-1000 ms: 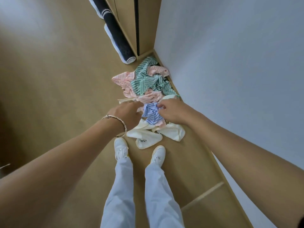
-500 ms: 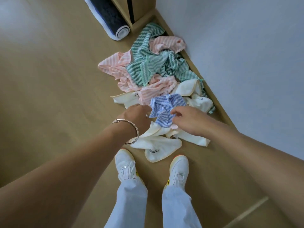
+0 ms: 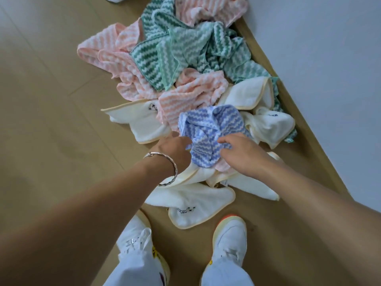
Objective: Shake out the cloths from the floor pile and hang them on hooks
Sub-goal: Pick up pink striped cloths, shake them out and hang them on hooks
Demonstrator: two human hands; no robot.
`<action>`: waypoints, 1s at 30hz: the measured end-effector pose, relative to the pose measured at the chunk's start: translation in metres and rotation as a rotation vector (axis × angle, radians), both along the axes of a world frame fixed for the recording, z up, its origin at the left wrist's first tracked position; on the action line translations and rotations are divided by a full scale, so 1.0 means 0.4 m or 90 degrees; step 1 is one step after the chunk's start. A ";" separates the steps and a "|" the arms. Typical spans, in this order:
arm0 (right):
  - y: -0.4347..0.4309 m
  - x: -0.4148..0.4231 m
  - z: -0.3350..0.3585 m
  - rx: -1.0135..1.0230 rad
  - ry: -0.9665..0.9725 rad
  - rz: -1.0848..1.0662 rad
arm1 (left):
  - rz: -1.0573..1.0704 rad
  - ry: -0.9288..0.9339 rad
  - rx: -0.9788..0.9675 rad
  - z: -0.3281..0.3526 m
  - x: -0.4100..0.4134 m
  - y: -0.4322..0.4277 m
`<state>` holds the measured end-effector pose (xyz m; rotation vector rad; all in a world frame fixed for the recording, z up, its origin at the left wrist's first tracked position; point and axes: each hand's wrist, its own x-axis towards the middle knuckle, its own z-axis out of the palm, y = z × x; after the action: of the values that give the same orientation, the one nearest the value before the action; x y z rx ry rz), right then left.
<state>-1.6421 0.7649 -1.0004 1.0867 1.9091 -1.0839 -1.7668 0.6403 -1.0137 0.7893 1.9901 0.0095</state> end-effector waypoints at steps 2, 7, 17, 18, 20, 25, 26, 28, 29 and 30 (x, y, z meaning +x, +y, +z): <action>0.004 -0.020 -0.039 0.020 0.019 -0.006 | -0.002 0.018 -0.006 -0.035 -0.005 0.008; -0.020 -0.065 -0.109 0.011 0.039 -0.012 | -0.030 0.024 -0.021 -0.093 0.000 0.020; 0.032 -0.068 0.058 0.074 0.067 -0.016 | 0.020 0.111 0.077 0.056 -0.066 0.020; 0.045 -0.068 0.101 0.094 0.080 -0.015 | 0.040 0.119 0.098 0.096 -0.080 0.023; 0.076 -0.076 0.194 0.144 0.114 -0.012 | 0.055 0.123 0.150 0.185 -0.108 0.035; 0.166 -0.130 0.476 0.250 0.187 -0.038 | 0.038 0.153 0.279 0.470 -0.192 0.090; 0.180 -0.140 0.539 0.267 0.195 -0.038 | 0.039 0.164 0.289 0.534 -0.210 0.100; 0.200 -0.158 0.672 0.289 0.206 -0.032 | 0.034 0.182 0.307 0.668 -0.245 0.114; 0.205 -0.166 0.743 0.295 0.209 -0.026 | 0.025 0.192 0.305 0.737 -0.262 0.118; 0.209 -0.172 0.816 0.298 0.212 -0.019 | 0.014 0.206 0.291 0.808 -0.280 0.120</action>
<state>-1.7111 0.8486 -0.6740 1.2430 2.5061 -0.8964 -1.8790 0.6883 -0.6904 1.1145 2.3398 0.3831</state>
